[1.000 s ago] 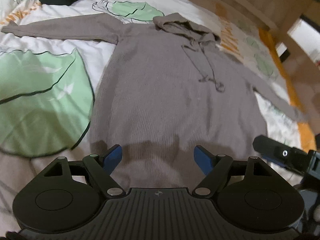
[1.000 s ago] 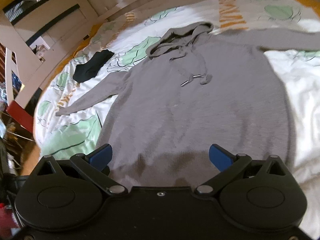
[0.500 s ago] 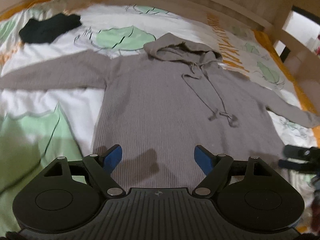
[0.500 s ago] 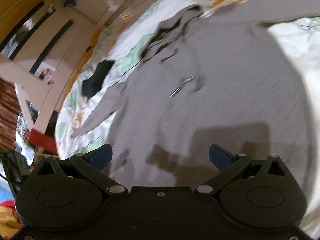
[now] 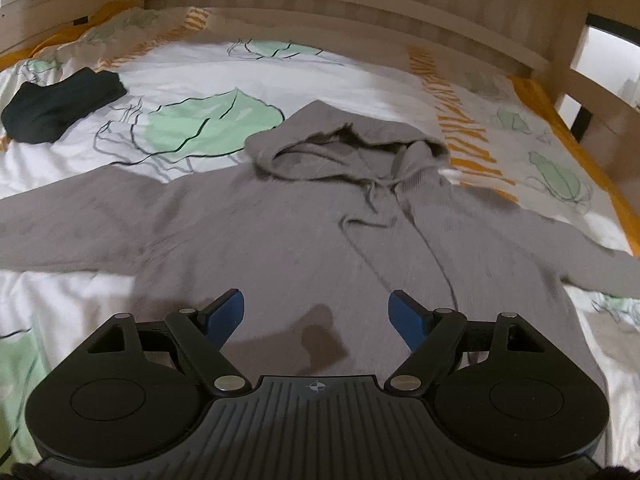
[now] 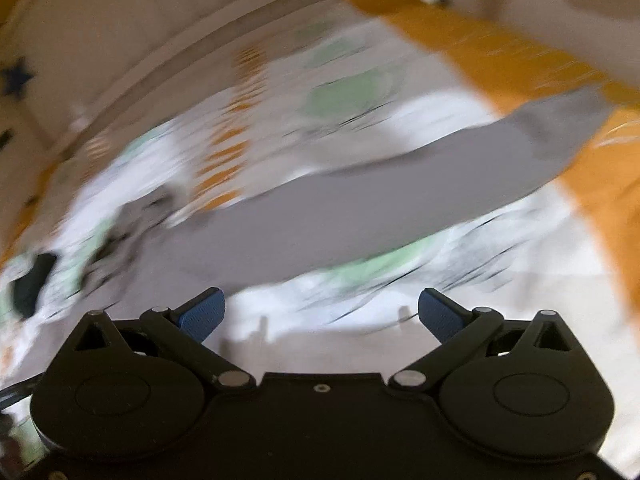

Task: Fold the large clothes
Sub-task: 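Reach the right tool to a hoodie sleeve cuff and close on it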

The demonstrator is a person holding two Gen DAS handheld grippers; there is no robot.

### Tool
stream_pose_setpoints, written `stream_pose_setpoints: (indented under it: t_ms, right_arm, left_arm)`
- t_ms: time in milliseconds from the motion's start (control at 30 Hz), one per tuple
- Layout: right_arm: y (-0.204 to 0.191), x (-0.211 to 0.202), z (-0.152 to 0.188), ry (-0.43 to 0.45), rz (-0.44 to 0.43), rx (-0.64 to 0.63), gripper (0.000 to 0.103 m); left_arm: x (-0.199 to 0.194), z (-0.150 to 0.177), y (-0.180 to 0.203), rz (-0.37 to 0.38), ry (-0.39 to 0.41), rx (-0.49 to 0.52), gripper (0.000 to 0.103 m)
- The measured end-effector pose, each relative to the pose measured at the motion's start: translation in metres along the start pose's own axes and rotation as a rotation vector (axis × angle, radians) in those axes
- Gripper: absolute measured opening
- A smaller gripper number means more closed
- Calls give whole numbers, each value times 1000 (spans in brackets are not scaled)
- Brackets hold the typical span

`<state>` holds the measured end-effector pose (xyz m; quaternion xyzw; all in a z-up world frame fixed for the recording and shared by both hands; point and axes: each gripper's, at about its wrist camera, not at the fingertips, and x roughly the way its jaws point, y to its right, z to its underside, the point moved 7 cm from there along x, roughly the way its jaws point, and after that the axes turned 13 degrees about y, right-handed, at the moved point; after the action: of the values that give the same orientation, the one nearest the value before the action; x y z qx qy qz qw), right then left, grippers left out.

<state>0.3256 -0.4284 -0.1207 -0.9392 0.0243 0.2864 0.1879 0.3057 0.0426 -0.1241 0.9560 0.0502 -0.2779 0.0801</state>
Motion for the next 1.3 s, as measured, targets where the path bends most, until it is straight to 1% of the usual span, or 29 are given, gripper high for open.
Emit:
stream_pose_setpoints:
  t_ms: [100,200,267,300,367,400,467,500,533,600,700,867,1067,1100,1133,1167,1200,1233,1267,1300]
  right_arm:
    - [32,8,-15,32,76,-3,102]
    - [58,15,-24,64,112,15,102]
    - [69,21,-29,84,127,27,101]
    - [77,23,-31,94,139,32,96]
    - [90,27,-35,106,147,39,90]
    - [97,30,-37,113,158,41,89]
    - [108,38,-45,126,179,46,89]
    - [113,40,-47,134,191,49,89]
    - [119,42,-49,138,199,54,89]
    - [128,45,-52,145,211,60,87]
    - [143,51,-59,164,218,98,87]
    - [167,54,-72,212,214,199,87]
    - [179,63,-84,236,190,265,87]
    - [180,65,-85,239,188,274,86]
    - [180,67,-86,241,184,275,82]
    - [180,68,-86,241,188,269,64]
    - [181,70,-85,231,209,263,40]
    - [183,72,-84,215,229,264,27]
    - [184,73,-84,205,232,275,18]
    - [183,72,-84,210,226,286,17]
  left_arm:
    - [18,1,8,-11,3,14,79]
    - [35,6,12,-30,13,45,79]
    - [46,12,11,-53,4,60,79]
    - [51,17,9,-62,-10,59,78]
    - [59,28,5,-65,-23,41,80]
    - [60,30,4,-64,3,53,81]
    - [59,34,8,-57,51,119,87]
    - [58,37,11,-58,69,156,88]
    - [57,39,13,-62,84,174,89]
    - [57,38,14,-68,85,176,91]
    - [61,37,11,-64,76,158,95]
    - [66,41,15,-82,81,182,99]
    - [69,41,14,-85,77,178,102]
    - [69,41,14,-87,77,178,103]
    - [70,41,14,-88,76,178,103]
    - [70,41,14,-89,76,179,103]
    - [70,42,14,-89,76,180,103]
    - [70,42,14,-90,76,180,103]
    - [70,42,14,-89,75,180,103]
    - [70,42,14,-89,75,179,103]
